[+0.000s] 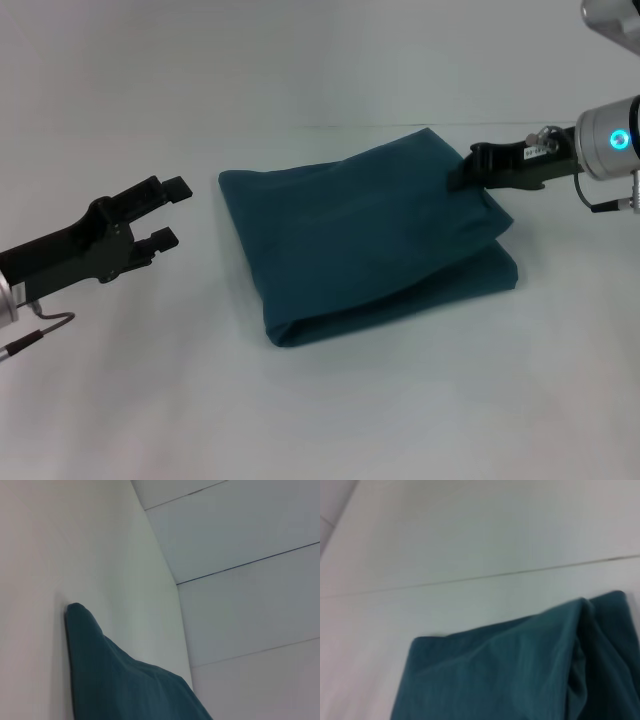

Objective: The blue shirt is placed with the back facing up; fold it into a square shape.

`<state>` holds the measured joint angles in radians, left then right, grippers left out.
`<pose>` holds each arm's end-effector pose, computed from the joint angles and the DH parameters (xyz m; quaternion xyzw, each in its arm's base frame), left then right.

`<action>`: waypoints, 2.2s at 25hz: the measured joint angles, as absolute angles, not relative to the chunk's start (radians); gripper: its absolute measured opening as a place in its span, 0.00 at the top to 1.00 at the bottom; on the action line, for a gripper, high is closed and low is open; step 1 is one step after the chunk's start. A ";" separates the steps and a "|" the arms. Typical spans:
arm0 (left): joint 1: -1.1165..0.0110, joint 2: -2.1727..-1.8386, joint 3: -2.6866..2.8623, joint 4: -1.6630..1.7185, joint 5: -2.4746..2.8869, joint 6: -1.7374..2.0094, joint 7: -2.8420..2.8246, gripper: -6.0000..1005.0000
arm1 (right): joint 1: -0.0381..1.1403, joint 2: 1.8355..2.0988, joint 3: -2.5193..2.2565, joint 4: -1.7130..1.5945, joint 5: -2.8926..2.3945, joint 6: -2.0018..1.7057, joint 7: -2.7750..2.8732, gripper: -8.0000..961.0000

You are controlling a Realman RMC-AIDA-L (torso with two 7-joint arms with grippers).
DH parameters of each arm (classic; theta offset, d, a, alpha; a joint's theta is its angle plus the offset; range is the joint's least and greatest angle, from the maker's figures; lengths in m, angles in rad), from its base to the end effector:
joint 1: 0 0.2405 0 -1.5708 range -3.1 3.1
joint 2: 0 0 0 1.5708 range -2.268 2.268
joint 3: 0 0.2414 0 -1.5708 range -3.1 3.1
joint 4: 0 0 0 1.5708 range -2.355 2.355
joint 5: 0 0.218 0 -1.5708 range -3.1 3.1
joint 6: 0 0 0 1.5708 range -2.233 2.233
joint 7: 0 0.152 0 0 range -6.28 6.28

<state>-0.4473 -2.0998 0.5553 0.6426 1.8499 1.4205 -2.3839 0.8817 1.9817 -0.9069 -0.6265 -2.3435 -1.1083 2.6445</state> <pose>-0.2871 0.3389 0.0247 -0.6150 -0.6757 -0.3979 0.0829 0.2014 0.4512 0.0102 -0.7798 0.5811 0.0937 0.2132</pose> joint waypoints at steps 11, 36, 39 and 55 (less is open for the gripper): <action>-0.449 -2.102 0.555 0.642 1.850 1.415 -2.385 0.06 | 0.873 1.980 -0.916 -0.569 -2.410 -1.017 2.637 0.95; -0.455 -2.102 0.555 0.625 1.850 1.394 -2.381 0.06 | 0.883 1.993 -0.961 -0.545 -2.468 -0.987 2.711 0.95; -0.455 -2.103 0.555 0.622 1.850 1.393 -2.381 0.06 | 0.882 1.992 -0.960 -0.553 -2.468 -0.994 2.713 0.94; -0.459 -2.103 0.555 0.621 1.850 1.390 -2.378 0.06 | 0.842 1.940 -0.938 -0.554 -2.470 -0.952 2.734 0.69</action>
<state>-0.4587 -2.1031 0.5553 0.6212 1.8500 1.3897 -2.3779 0.8421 1.9401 -0.9380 -0.5544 -2.4699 -0.9524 2.7336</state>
